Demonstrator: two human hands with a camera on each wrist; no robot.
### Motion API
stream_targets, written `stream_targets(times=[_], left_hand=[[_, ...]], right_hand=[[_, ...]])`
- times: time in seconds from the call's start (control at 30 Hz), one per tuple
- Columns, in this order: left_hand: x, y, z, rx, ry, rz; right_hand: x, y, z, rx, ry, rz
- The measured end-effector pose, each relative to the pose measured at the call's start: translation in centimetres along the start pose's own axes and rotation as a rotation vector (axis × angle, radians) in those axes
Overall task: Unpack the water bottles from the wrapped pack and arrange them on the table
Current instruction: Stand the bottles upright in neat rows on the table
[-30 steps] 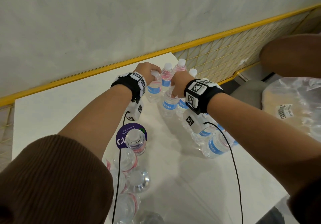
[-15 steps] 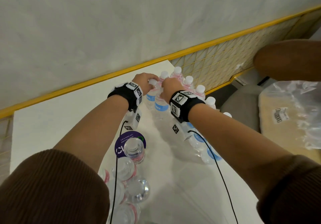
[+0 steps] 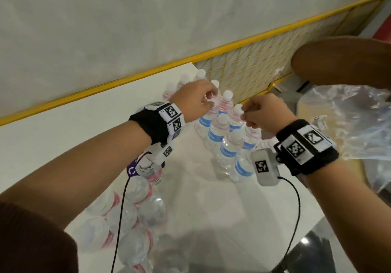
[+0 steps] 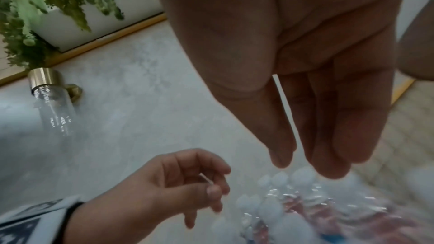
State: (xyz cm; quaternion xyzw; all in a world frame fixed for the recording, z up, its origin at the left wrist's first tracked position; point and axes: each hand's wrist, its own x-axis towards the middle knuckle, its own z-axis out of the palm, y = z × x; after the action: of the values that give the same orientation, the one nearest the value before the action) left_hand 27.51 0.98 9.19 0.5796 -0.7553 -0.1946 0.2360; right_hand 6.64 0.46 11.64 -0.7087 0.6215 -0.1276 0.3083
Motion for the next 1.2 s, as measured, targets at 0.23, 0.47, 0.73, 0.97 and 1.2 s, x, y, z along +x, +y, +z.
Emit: stream_targets(times=[0.23,0.47,0.73,0.97,1.2], left_hand=[[-2.4,6.3,5.2,0.284,-0.451,0.083],[-4.2,9.3,9.2,0.261,-0.461,0.107],[-4.1,9.9,10.4,0.259,-0.489,-0.015],[-4.8,9.8,9.9,0.189,-0.367,-0.043],[-5.4,7.4,10.2,-0.150,0.092,-0.345]], right_hand=[[-3.3,10.5,0.4,0.021,0.194,0.226],[-4.7,14.6,2.5,0.439,-0.023,0.267],[-4.6,15.1,4.9,0.516,-0.052,0.232],[-4.8,15.8,4.8,0.611,-0.084,0.257],[-4.8,17.2,4.2,0.746,-0.225,0.305]])
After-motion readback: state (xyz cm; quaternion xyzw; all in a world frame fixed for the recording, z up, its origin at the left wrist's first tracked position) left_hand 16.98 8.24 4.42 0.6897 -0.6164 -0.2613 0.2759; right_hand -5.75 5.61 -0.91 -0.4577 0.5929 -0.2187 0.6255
